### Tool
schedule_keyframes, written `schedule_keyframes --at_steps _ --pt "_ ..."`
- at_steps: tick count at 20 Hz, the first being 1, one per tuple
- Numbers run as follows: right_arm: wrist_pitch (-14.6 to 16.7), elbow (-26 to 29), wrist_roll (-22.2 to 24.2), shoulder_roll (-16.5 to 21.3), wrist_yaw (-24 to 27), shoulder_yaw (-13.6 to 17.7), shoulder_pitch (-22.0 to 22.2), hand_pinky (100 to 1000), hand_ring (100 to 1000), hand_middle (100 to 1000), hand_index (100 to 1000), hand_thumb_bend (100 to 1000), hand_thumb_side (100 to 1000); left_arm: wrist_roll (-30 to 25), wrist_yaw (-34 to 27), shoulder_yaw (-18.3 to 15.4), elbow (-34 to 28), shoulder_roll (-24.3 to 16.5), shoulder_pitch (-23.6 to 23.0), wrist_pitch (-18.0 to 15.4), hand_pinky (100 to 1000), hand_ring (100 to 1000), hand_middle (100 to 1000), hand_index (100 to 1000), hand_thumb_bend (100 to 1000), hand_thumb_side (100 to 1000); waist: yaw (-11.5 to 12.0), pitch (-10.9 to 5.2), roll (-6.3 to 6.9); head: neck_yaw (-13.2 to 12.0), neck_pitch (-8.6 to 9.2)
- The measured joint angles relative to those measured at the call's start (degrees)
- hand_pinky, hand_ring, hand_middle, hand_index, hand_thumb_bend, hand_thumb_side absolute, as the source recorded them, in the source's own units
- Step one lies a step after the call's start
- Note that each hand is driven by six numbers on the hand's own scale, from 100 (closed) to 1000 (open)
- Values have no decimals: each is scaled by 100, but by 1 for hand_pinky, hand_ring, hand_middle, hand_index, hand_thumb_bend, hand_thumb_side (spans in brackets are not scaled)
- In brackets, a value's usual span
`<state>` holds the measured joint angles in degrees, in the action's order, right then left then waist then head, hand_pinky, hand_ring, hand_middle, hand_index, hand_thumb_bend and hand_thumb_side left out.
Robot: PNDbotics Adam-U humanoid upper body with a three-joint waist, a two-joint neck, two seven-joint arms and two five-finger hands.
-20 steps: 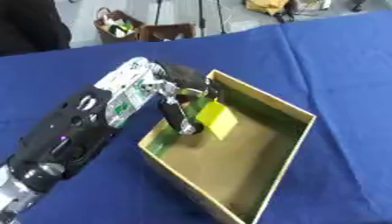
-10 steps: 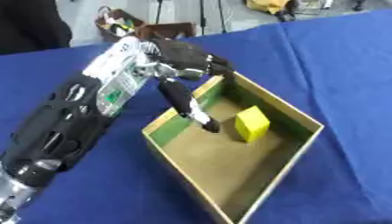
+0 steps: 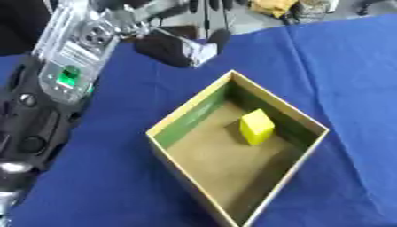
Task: Pick up objects on the table and place them in the box.
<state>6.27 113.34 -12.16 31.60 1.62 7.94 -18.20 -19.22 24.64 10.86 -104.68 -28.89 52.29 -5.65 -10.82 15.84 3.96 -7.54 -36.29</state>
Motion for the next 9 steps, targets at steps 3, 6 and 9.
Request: schedule_keyframes --at_steps 3,6,9 --pt "11 0 -41 0 0 18 -5 539 598 539 673 263 673 983 -1050 -281 -605 -39 -482 561 355 536 553 762 100 549 71 0 -27 43 -5" --pt "16 0 -93 0 0 46 -29 540 599 540 674 257 671 1751 -1788 -543 -832 -35 -991 349 367 536 558 759 100 586 137 1 -59 85 -33" --pt "32 0 -157 0 -7 66 -48 540 601 544 676 249 667 2336 -2226 -802 -887 14 -1480 -146 341 498 514 741 100 611 200 2 -106 117 -46"
